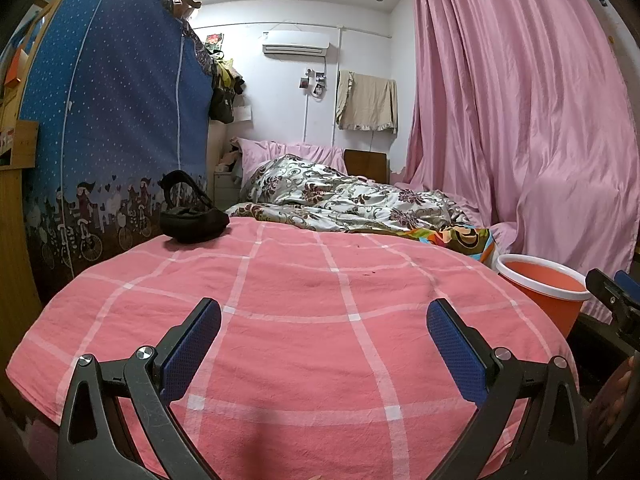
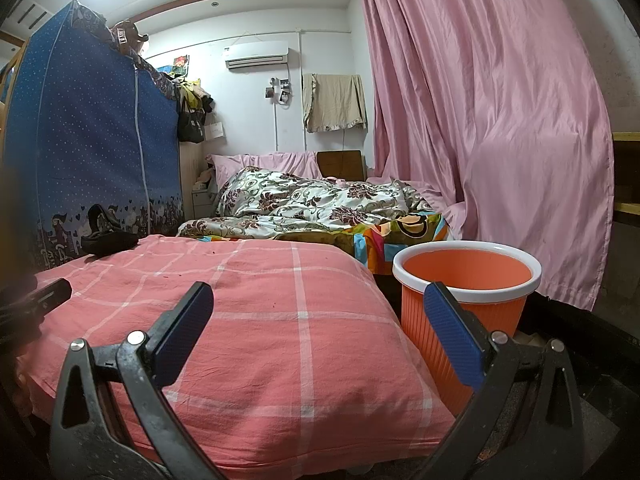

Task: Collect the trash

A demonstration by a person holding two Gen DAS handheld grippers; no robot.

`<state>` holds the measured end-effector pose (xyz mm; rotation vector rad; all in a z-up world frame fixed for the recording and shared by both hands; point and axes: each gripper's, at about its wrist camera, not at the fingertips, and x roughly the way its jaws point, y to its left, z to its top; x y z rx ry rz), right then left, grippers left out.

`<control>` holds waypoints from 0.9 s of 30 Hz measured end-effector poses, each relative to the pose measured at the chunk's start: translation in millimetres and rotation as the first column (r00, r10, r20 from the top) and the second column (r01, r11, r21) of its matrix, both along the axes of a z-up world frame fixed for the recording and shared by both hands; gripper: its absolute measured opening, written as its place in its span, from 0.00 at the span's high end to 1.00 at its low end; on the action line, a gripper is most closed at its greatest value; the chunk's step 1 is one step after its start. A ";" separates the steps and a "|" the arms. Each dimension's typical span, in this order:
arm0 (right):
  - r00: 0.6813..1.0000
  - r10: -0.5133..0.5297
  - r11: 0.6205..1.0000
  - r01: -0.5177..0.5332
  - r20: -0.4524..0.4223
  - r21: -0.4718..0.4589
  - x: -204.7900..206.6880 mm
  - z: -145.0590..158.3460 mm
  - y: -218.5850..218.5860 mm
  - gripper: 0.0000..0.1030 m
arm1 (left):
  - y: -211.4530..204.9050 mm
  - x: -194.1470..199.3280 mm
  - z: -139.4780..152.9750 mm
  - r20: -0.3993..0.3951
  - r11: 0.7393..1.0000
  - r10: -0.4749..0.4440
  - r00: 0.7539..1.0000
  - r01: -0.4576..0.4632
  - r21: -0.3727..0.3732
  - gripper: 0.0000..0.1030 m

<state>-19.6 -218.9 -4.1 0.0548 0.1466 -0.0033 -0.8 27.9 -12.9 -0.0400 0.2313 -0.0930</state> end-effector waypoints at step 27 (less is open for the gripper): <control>1.000 0.000 1.000 0.000 -0.004 0.000 -0.6 0.9 2.0 0.00 | -0.1 0.4 -0.7 0.000 1.000 -0.001 1.000 0.001 0.001 0.02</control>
